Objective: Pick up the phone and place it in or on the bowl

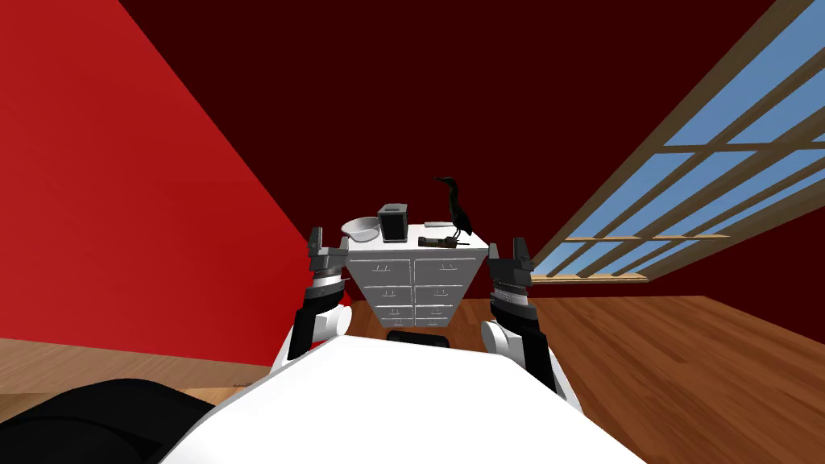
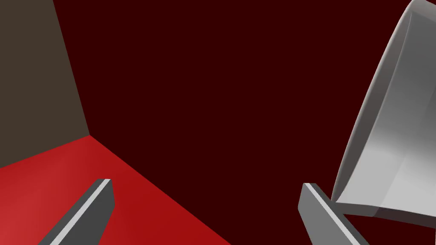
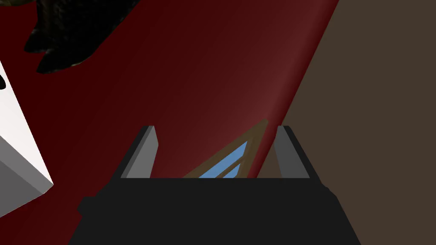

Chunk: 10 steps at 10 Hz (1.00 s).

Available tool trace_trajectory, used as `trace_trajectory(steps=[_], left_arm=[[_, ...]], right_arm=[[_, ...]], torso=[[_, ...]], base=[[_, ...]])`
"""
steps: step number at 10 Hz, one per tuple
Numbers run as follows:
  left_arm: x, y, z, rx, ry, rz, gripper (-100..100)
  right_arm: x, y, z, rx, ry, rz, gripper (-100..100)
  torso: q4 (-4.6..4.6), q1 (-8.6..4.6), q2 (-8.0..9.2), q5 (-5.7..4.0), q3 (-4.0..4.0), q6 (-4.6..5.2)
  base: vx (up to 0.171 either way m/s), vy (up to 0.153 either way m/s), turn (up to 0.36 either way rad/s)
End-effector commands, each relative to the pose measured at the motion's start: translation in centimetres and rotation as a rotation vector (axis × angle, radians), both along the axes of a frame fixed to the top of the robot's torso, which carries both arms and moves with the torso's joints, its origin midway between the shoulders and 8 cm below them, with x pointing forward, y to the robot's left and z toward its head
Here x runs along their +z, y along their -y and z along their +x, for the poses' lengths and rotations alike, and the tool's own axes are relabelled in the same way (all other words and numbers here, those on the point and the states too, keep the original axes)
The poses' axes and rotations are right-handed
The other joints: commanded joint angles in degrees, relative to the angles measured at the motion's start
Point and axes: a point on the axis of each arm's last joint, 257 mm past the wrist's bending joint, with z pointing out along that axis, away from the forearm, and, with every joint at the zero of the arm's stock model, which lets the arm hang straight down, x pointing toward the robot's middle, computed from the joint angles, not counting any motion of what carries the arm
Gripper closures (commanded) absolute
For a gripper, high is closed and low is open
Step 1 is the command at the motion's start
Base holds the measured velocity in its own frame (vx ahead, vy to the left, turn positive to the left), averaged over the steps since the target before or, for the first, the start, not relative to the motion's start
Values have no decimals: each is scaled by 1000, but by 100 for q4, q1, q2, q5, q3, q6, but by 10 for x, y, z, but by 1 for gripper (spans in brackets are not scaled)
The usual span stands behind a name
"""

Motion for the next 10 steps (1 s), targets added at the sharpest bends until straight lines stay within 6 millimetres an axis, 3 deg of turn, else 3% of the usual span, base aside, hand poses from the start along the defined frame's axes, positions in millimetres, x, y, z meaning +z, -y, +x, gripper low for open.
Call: trace_trajectory(steps=[1,7,10], left_arm=[[0,0,0,0,0,0,0],[0,0,0,0,0,0,0],[0,0,0,0,0,0,0]], right_arm=[[5,-6,-2,18,10,-37,-100],[33,-38,-20,112,101,-193,-100],[37,-51,-25,151,121,-254,-100]], torso=[[0,0,0,0,0,0],[8,-7,33,-1,19,-1],[9,-4,41,-1,23,-1]], base=[[-23,-1,39],[-90,-8,78],[-93,-7,70]])
